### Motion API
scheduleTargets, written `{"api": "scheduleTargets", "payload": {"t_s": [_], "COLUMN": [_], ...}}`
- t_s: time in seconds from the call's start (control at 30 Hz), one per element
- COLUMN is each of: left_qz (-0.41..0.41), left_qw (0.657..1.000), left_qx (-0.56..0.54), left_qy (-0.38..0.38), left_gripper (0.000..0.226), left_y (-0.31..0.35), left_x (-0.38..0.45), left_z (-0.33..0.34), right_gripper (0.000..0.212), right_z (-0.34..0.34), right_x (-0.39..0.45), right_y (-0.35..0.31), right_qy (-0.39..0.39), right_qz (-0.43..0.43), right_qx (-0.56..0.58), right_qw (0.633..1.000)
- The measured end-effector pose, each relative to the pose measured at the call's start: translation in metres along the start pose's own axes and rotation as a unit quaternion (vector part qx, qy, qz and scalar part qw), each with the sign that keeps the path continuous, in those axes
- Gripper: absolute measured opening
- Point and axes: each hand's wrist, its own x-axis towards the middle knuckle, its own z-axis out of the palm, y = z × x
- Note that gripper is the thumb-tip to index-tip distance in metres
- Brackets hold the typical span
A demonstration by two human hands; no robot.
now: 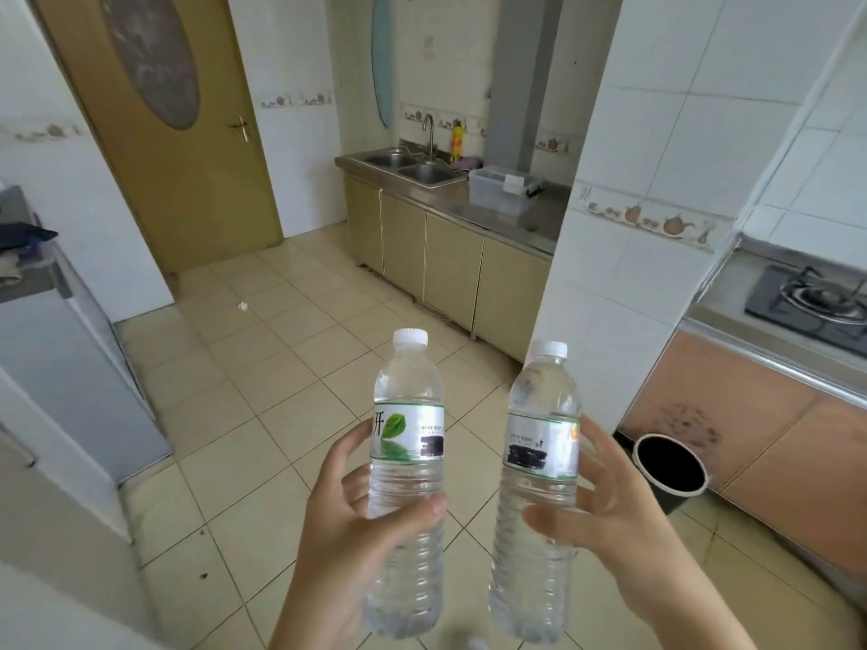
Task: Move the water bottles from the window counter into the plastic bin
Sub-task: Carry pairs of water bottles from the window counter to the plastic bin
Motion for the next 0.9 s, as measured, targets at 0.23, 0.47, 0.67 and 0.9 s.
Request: {"api": "scheduleTargets", "payload": {"t_s": [0.23, 0.47, 0.67, 0.9], "left_qz": [-0.001, 0.007, 0.002, -0.010], "left_qw": [1.000, 1.000, 1.000, 1.000], "left_qx": [0.004, 0.004, 0.006, -0.002], "left_qy": [0.009, 0.009, 0.007, -0.016], "left_gripper": [0.090, 0.089, 0.088, 0.089], "left_y": [0.008, 0.034, 0.045, 0.054], "left_x": [0.135, 0.267, 0.375, 0.534], "left_z": [0.055, 0.107, 0.131, 0.146], "right_gripper": [0.105, 0.109, 0.111, 0.079], "right_z": [-0.041, -0.079, -0.091, -0.086], "right_x": [0.142, 0.284, 0.392, 0.538], "right_y": [-0.002, -0.018, -0.029, -0.036], "right_qy": [-0.006, -0.012, -0.007, 0.028], "right_qz": [-0.001, 0.008, 0.006, -0.012], "right_qx": [0.008, 0.001, -0.004, -0.014], "right_qw": [1.000, 1.000, 1.000, 0.999]}}
